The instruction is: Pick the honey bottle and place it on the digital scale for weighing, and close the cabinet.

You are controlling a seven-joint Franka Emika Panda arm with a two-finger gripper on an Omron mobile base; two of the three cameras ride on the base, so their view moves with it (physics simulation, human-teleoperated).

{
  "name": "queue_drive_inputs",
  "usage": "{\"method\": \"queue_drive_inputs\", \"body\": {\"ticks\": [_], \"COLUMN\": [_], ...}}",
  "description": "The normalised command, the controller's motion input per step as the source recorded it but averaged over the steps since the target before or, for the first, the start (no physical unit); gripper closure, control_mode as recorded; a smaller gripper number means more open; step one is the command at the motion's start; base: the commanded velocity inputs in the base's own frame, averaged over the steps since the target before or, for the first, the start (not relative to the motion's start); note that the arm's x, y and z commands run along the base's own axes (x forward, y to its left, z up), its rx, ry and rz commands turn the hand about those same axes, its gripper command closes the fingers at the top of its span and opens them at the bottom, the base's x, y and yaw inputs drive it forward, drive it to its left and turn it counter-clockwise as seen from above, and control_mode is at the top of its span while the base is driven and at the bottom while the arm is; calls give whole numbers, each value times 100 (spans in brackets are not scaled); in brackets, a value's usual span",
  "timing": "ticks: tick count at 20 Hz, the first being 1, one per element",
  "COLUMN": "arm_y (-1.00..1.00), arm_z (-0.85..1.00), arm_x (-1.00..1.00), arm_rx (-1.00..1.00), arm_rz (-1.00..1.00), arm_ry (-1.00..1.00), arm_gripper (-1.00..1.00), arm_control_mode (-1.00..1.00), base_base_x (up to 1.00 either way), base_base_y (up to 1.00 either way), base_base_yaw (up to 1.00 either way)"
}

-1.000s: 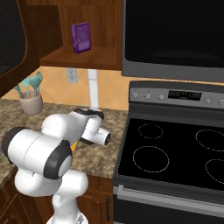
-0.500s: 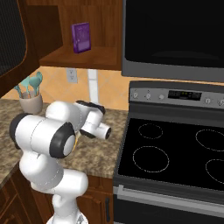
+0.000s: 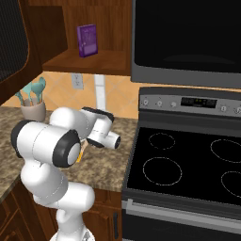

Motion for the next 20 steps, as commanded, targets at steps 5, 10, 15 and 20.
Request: {"method": "queue_drive_inputs", "body": {"ticks": [5,10,15,20], "arm_y": [6,16,0,0], "arm_z": [-13,-17,-1,2], "arm_x": [-29,0,-1,-5], "arm_rx": [0,0,0,0], "arm_rz": [0,0,0,0], "arm_ry": [-5,-7,0,-3], "arm_gripper": [100,-100,-100,-100], "arm_control_mode": [-100,-100,-100,-100], "base_base_x": [0,0,0,0], "base_base_y": [0,0,0,0], "base_base_yaw": [0,0,0,0]}}
